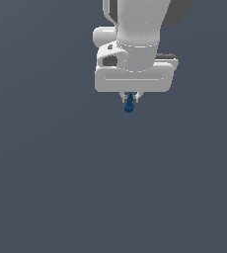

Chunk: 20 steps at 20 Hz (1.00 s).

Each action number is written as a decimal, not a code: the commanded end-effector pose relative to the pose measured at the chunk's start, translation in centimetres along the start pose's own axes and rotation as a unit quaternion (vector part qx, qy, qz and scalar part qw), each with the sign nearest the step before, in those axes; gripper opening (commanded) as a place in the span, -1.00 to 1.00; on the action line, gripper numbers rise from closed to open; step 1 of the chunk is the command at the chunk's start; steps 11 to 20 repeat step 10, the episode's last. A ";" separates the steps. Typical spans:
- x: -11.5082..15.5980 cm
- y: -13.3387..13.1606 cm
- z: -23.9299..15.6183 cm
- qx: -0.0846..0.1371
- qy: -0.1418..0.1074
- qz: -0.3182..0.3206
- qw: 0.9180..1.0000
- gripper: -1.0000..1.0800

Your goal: Pick up the object and move it to a goal position.

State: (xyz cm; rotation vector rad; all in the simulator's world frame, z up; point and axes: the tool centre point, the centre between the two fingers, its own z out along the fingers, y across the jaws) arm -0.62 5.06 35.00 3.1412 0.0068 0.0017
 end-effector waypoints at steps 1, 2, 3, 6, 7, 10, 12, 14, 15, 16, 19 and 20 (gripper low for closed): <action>0.3 -0.5 -1.1 0.000 -0.001 0.000 1.000 -1.00; 0.4 -0.6 -1.4 0.000 -0.001 0.000 1.000 -1.00; 0.5 -0.8 -1.6 0.000 -0.001 0.000 1.000 -1.00; 0.8 -1.0 -2.2 0.000 -0.001 0.000 1.000 -1.00; 0.8 -1.1 -2.3 0.000 -0.001 0.000 1.000 -1.00; 0.9 -1.2 -2.5 0.000 -0.001 0.000 1.000 -1.00; 0.9 -1.2 -2.5 0.000 -0.001 0.000 1.000 -1.00; 0.9 -1.2 -2.5 0.000 -0.001 0.000 1.000 -1.00; 0.9 -1.2 -2.5 0.000 -0.001 0.000 1.000 -1.00; 0.9 -1.2 -2.5 0.000 -0.001 0.000 1.000 -1.00; 0.9 -1.2 -2.5 0.000 -0.001 0.000 1.000 -1.00; 0.9 -1.2 -2.5 0.000 -0.001 0.000 1.000 -1.00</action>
